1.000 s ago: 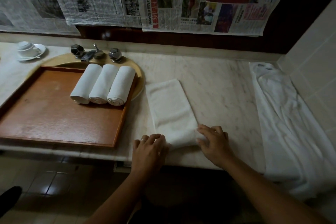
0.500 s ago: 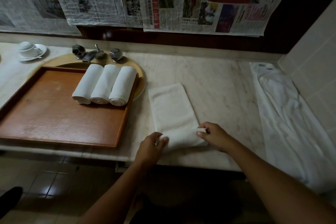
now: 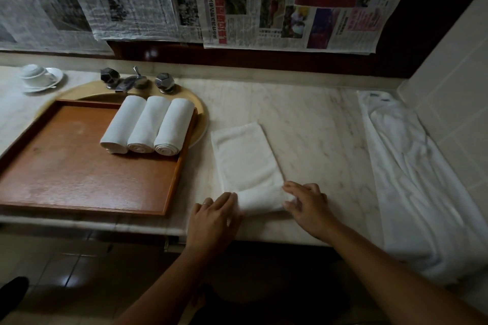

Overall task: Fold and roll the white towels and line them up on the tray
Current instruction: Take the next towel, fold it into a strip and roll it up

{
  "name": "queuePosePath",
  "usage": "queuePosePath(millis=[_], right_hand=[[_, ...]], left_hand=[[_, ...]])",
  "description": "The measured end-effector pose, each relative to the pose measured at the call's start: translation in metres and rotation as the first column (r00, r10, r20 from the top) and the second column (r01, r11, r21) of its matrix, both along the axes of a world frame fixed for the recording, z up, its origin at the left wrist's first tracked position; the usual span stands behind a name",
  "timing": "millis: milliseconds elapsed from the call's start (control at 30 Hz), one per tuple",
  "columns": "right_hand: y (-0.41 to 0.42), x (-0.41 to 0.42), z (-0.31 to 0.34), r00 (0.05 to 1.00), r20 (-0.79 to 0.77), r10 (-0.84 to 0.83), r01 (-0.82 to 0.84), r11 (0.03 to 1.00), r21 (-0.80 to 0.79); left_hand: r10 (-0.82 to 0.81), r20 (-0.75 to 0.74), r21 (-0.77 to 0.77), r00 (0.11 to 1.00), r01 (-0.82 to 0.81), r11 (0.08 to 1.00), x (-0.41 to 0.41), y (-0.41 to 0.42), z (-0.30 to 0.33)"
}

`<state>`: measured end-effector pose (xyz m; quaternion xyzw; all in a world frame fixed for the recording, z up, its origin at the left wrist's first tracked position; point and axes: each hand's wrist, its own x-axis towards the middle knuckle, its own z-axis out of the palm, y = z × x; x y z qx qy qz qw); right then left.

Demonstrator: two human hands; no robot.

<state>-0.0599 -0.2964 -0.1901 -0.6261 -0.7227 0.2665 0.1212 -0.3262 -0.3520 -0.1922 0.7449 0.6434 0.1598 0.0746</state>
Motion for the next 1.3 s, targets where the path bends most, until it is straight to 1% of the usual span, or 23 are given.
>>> queuePosePath(millis=[67,133,167,267,400,467,500,567,633,700,733,767,833,900,933,1000,1067,1100,1167,1233,1300], right_hand=[[-0.002,0.003,0.003,0.998,-0.051,-0.028,0.024,0.996,-0.083],[-0.005,0.002,0.005,0.996,-0.075,-0.056,0.047,0.992,-0.119],[-0.006,0.000,0.007,0.994,-0.092,-0.067,0.056,0.992,-0.116],[-0.006,-0.002,0.010,0.984,-0.161,-0.074,0.054,0.991,-0.126],[0.006,-0.007,0.015,0.968,-0.216,-0.128,0.080,0.972,-0.221],[0.019,-0.011,0.022,0.945,-0.271,-0.181,0.100,0.953,-0.287],[0.026,-0.013,0.026,0.943,-0.272,-0.193,0.102,0.943,-0.316],[0.038,-0.017,0.034,0.962,-0.199,-0.187,0.108,0.929,-0.355],[0.046,-0.020,0.040,0.978,-0.109,-0.175,0.121,0.915,-0.386],[0.050,-0.021,0.040,0.982,-0.055,-0.182,0.146,0.908,-0.392],[0.049,-0.021,0.040,0.983,-0.022,-0.183,0.162,0.915,-0.370],[0.045,-0.021,0.038,0.983,0.019,-0.181,0.177,0.932,-0.316],[0.031,-0.023,0.033,0.983,0.091,-0.161,0.170,0.979,-0.108],[0.012,-0.028,0.027,0.989,0.071,-0.132,0.124,0.987,0.101],[0.004,-0.027,0.022,0.993,0.030,-0.111,0.105,0.981,0.164],[-0.007,-0.020,0.011,0.998,-0.022,-0.051,0.054,0.982,0.183],[-0.013,-0.009,0.003,0.998,-0.064,-0.002,0.009,0.994,0.107],[-0.015,-0.005,0.003,0.996,-0.093,0.014,-0.008,0.998,0.061],[-0.018,-0.003,0.002,0.988,-0.157,0.004,-0.002,1.000,0.012],[-0.014,-0.005,0.008,0.974,-0.221,-0.043,0.030,0.998,-0.059],[-0.006,-0.009,0.016,0.958,-0.278,-0.069,0.027,0.988,-0.152]], left_hand=[[0.058,0.126,-0.081,0.990,-0.048,0.996,0.003,-0.007,-0.002],[0.146,0.289,-0.174,0.946,-0.098,0.980,0.009,-0.012,-0.002],[0.188,0.347,-0.210,0.919,-0.119,0.970,0.011,-0.012,0.000],[0.278,0.414,-0.310,0.867,-0.153,0.938,0.008,-0.008,0.002],[0.343,0.474,-0.393,0.811,-0.154,0.907,0.005,0.002,-0.004],[0.337,0.513,-0.403,0.789,-0.125,0.907,0.001,0.009,-0.006],[0.335,0.511,-0.418,0.792,-0.112,0.902,-0.001,0.014,-0.005],[0.348,0.453,-0.470,0.820,-0.112,0.875,-0.005,0.023,0.000],[0.392,0.370,-0.476,0.842,-0.190,0.859,-0.004,0.028,0.010],[0.414,0.338,-0.391,0.845,-0.274,0.879,0.000,0.026,0.019],[0.401,0.311,-0.338,0.862,-0.294,0.894,0.004,0.025,0.021],[0.375,0.274,-0.284,0.886,-0.297,0.911,0.008,0.022,0.023],[0.297,0.203,-0.189,0.933,-0.260,0.947,0.014,0.016,0.021],[0.196,0.123,-0.104,0.973,-0.184,0.977,0.014,0.010,0.018],[0.149,0.081,-0.082,0.986,-0.143,0.986,0.014,0.006,0.018],[0.084,0.029,-0.085,0.996,-0.081,0.993,0.010,-0.004,0.015],[0.057,0.039,-0.113,0.998,-0.052,0.992,0.006,-0.015,0.011],[0.065,0.069,-0.142,0.996,-0.055,0.988,0.006,-0.019,0.010],[0.124,0.193,-0.208,0.973,-0.083,0.975,0.007,-0.024,0.006],[0.196,0.334,-0.247,0.922,-0.115,0.962,0.011,-0.025,0.002],[0.268,0.438,-0.276,0.858,-0.155,0.949,0.011,-0.024,-0.001]])
